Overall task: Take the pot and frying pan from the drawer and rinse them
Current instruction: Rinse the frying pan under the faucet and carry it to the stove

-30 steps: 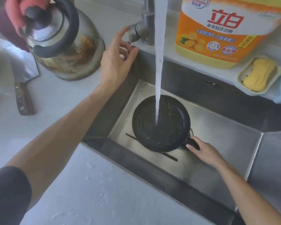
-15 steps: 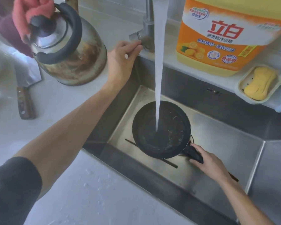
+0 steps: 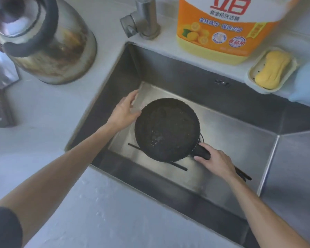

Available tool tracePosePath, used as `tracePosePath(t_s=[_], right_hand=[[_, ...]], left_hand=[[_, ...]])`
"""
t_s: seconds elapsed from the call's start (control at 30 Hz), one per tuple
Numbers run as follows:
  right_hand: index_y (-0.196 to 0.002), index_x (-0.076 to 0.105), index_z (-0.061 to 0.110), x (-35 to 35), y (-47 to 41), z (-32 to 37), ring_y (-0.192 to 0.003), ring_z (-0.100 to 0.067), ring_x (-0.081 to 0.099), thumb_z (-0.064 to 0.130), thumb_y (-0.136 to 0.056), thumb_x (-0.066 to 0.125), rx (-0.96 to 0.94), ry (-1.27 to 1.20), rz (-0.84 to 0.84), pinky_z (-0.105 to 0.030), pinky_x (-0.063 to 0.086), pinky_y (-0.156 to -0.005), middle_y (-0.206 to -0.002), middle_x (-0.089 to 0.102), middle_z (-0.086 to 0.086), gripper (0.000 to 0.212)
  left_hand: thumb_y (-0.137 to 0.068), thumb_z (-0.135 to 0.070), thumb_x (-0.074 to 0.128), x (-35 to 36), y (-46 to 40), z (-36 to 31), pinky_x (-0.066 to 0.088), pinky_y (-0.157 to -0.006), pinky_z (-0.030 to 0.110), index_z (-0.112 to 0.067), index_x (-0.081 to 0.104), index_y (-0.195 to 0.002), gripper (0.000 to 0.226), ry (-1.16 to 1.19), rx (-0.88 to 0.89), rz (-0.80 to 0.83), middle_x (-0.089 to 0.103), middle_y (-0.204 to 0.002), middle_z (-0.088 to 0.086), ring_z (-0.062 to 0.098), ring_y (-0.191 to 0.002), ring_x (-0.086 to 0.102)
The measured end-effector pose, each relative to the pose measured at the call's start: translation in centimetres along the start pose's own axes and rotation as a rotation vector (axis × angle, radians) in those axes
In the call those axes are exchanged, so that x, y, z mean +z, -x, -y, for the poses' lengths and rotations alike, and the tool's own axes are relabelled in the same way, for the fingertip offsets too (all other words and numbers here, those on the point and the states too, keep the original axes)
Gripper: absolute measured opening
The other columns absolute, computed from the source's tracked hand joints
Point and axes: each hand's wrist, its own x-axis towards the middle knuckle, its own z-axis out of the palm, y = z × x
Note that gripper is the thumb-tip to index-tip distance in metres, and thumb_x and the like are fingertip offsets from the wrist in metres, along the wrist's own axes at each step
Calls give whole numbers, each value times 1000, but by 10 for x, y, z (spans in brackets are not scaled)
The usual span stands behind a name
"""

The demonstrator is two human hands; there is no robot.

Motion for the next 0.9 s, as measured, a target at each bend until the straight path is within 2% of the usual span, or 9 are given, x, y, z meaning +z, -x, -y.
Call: tracePosePath(t_s=[0.17, 0.3, 0.37, 0.47, 0.53, 0.63, 0.73, 0.83, 0.9], right_hand=[[-133, 46, 39, -8, 7, -9, -111, -19, 59, 55, -78, 64, -2, -135, 45, -32, 44, -90, -120, 64, 7, 60], [-134, 48, 33, -19, 27, -9, -117, 1, 53, 45, -76, 70, -60, -389, 159, -21, 40, -101, -135, 53, 14, 63], [-132, 51, 30, -32, 42, -2, -88, 17, 57, 32, -81, 70, -85, -477, 193, -3, 41, -81, -121, 61, 17, 55], [-122, 52, 42, -56, 63, 3, -52, 16, 52, 26, -85, 67, -120, -449, 223, -1, 37, -55, -74, 63, 34, 43], [-111, 51, 58, -78, 80, 9, -62, 13, 57, 42, -81, 67, -115, -365, 201, -5, 41, -62, -79, 65, 33, 38], [-110, 47, 66, -114, 104, 18, -93, -5, 64, 64, -68, 60, -109, -134, 135, -30, 51, -81, -97, 68, 24, 43], [-120, 43, 61, -155, 132, 33, -106, -19, 61, 60, -74, 62, -94, 172, -25, -31, 46, -77, -107, 67, 16, 49], [-130, 39, 55, -184, 151, 40, -115, -24, 57, 62, -76, 60, -99, 350, -168, -33, 42, -79, -121, 65, 8, 58], [-131, 38, 54, -192, 161, 41, -112, -23, 59, 62, -78, 58, -119, 383, -233, -33, 39, -73, -117, 66, 10, 57]], left_hand=[[-90, -24, 57, 8, -6, 17, 37, -100, 29, -38, 52, -122, 35, -98, -171, 385, 54, -133, 6, 21, -122, 52], [-91, -21, 52, -2, 1, -1, 37, -92, 21, -38, 58, -119, 33, -101, -8, 363, 60, -120, -9, 11, -100, 56], [-85, -31, 47, -14, 5, -12, 40, -97, 27, -40, 57, -122, 40, -56, 12, 317, 63, -119, -6, 14, -103, 58], [-85, -33, 44, -28, 10, -19, 45, -89, 29, -40, 53, -126, 43, -47, -8, 368, 66, -99, 6, 16, -87, 61], [-93, -21, 44, -33, 16, -19, 41, -73, 25, -37, 53, -125, 37, -66, -6, 447, 58, -79, 3, 11, -68, 52], [-94, -23, 46, -32, 32, -22, 46, -86, 30, -41, 50, -122, 33, -3, 5, 526, 64, -100, 1, 18, -90, 61], [-97, -13, 46, -24, 56, -28, 47, -98, 34, -30, 50, -126, 35, 86, 6, 592, 60, -122, 1, 20, -111, 58], [-92, -12, 49, -15, 77, -31, 46, -100, 42, -42, 48, -121, 41, 140, 87, 547, 67, -114, -2, 16, -105, 63], [-88, -17, 54, -13, 86, -36, 46, -99, 41, -36, 49, -126, 43, 193, 104, 430, 70, -109, -1, 15, -102, 66]])
